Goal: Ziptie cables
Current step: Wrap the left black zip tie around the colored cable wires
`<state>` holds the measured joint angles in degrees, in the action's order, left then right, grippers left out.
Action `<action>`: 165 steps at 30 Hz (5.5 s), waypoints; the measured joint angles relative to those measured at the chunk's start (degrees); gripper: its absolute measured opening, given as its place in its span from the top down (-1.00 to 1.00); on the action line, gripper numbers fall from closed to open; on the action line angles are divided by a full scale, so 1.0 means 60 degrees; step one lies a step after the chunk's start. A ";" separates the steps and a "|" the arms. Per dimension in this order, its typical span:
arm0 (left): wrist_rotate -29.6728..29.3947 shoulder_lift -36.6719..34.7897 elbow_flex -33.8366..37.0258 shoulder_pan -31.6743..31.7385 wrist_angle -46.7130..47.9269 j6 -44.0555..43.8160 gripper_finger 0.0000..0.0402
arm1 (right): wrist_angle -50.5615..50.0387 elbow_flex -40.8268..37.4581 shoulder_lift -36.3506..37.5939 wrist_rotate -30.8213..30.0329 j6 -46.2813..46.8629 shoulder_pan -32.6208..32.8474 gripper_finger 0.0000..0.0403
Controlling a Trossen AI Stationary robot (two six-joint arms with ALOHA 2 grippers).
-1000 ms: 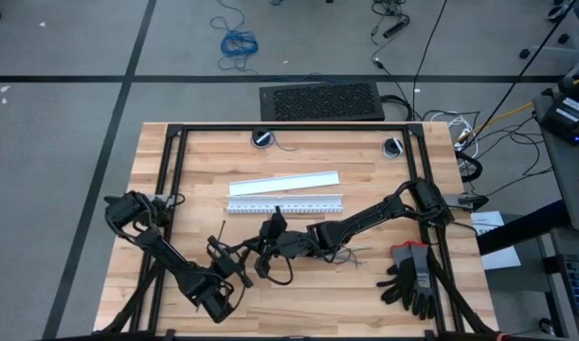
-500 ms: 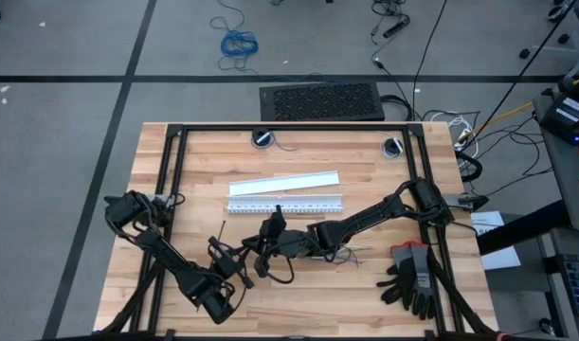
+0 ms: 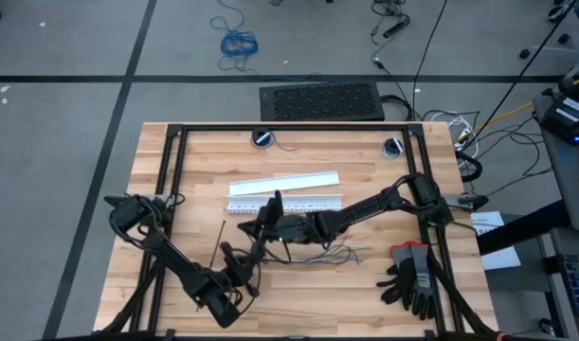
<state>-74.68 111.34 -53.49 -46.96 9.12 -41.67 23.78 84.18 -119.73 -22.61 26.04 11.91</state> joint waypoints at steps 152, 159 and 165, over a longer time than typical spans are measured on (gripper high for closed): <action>0.1607 -0.0228 -0.0011 0.0393 0.0791 -0.4743 1.00 | 0.2330 -0.2667 -0.0401 0.0245 -0.0873 0.0902 1.00; 0.1758 -0.0221 -0.0007 0.0274 0.0767 -0.4682 1.00 | 0.2076 -0.2661 -0.0294 0.0210 -0.1217 0.0855 1.00; 0.1921 -0.0213 0.0007 0.0193 0.0515 -0.4211 1.00 | 0.2070 -0.2645 -0.0294 0.0028 -0.1699 0.0829 1.00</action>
<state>-63.15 110.06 -53.45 -45.80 12.21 -66.93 36.20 68.31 -121.49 -22.44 15.85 16.88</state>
